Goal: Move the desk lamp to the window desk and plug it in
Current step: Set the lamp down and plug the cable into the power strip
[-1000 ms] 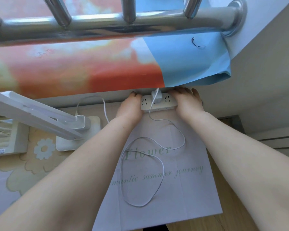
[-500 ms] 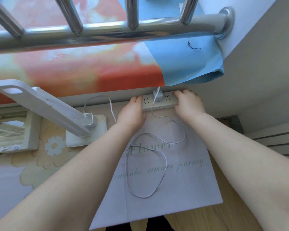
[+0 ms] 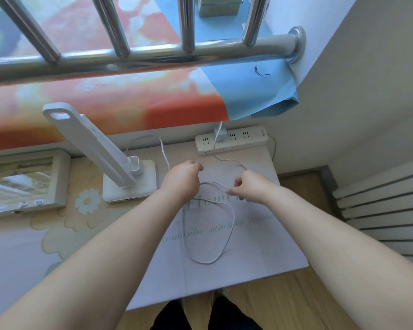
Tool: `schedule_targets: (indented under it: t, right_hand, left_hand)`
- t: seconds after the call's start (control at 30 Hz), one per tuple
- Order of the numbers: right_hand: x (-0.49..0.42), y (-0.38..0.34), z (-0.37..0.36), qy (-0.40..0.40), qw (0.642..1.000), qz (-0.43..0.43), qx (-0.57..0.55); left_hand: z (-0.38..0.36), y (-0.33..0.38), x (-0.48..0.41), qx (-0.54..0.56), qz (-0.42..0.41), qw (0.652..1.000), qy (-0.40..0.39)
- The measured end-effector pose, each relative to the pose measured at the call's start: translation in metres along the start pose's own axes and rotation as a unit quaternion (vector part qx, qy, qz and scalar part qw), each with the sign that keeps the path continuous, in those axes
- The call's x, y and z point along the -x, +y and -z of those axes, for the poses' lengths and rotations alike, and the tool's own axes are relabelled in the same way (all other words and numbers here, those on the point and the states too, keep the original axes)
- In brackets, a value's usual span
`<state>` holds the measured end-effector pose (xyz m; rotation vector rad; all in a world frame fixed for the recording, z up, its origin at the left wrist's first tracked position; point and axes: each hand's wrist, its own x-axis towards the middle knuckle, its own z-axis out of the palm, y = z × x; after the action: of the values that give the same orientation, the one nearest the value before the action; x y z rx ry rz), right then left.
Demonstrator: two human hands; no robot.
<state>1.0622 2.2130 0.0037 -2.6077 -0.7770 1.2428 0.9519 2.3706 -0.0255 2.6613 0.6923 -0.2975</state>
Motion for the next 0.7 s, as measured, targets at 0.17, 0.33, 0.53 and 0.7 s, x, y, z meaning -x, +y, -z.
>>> schedule_targets:
  t: [0.17,0.33,0.53,0.7]
  right_hand:
    - [0.013,-0.007,-0.019,-0.078,0.996,-0.040,0.019]
    - [0.014,-0.013,-0.018,-0.081,0.995,-0.059,0.009]
    - [-0.004,-0.010,-0.008,-0.012,0.997,-0.065,-0.042]
    - [-0.018,-0.007,0.009,0.095,0.994,-0.036,-0.044]
  left_hand:
    - [-0.007,-0.001,0.011,-0.031,-0.019,0.999,-0.026]
    - [-0.011,-0.003,0.017,-0.040,-0.024,0.998,-0.041]
    - [-0.014,-0.005,0.015,-0.060,-0.044,0.996,-0.054]
    - [-0.013,-0.003,0.010,-0.063,-0.044,0.996,-0.051]
